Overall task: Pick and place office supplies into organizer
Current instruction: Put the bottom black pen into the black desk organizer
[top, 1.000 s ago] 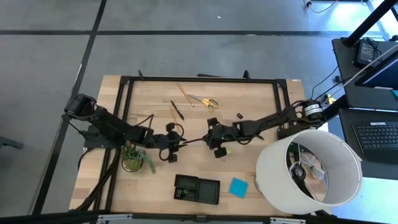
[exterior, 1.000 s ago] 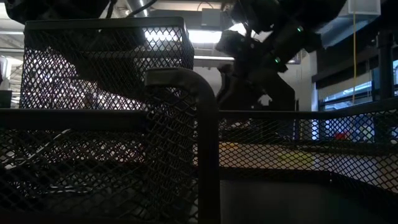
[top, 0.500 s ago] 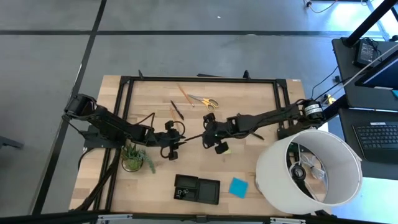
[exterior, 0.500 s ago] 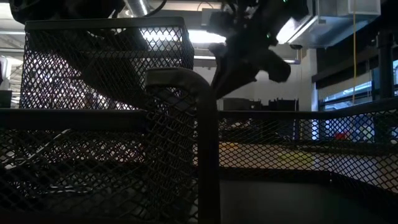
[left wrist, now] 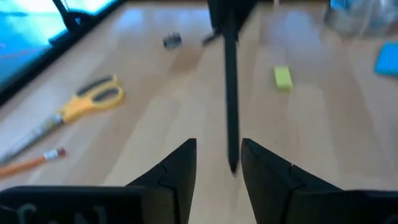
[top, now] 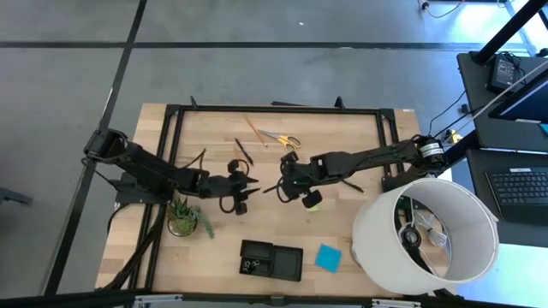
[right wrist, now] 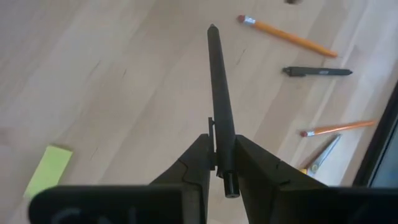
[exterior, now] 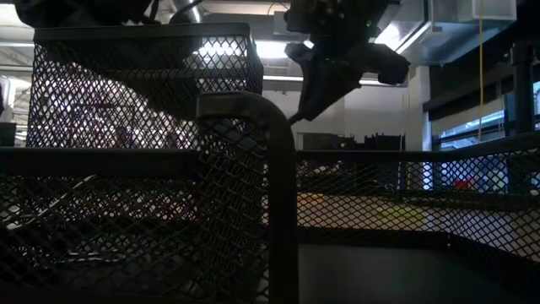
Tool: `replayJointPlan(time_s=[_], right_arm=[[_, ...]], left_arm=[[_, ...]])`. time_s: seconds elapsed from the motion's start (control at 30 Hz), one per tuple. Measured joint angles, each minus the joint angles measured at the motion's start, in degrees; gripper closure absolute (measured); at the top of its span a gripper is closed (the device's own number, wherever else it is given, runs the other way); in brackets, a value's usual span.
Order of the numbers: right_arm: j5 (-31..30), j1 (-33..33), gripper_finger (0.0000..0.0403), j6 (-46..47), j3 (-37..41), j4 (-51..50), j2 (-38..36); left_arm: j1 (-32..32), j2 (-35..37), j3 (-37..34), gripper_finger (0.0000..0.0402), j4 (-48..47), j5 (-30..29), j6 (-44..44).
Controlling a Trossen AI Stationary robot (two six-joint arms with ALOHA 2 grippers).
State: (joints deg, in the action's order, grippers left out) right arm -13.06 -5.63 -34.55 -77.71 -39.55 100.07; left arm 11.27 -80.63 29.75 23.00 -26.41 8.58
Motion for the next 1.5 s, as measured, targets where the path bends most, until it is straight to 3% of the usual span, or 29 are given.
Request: replayJointPlan(time_s=[0.6,0.83,1.2,1.5], right_arm=[[-2.8,0.0,0.0336,-1.6,-0.2,1.3,0.0],[-2.8,0.0,0.0336,-1.6,-0.2,3.8,0.0],[-3.0,0.0,0.0336,-1.7,-0.2,6.9,0.0],[-2.9,0.0,0.0336,-1.7,-0.2,8.2,0.0]], left_arm=[[-9.2,-0.1,17.1,0.0279,-18.8,11.8,-6.0],[-9.3,-0.2,17.9,0.0278,-20.3,12.7,-6.4],[-9.1,-6.5,17.9,0.0276,-19.6,14.2,-5.5],[-9.1,-6.9,17.9,0.0277,-14.1,14.4,-7.3]])
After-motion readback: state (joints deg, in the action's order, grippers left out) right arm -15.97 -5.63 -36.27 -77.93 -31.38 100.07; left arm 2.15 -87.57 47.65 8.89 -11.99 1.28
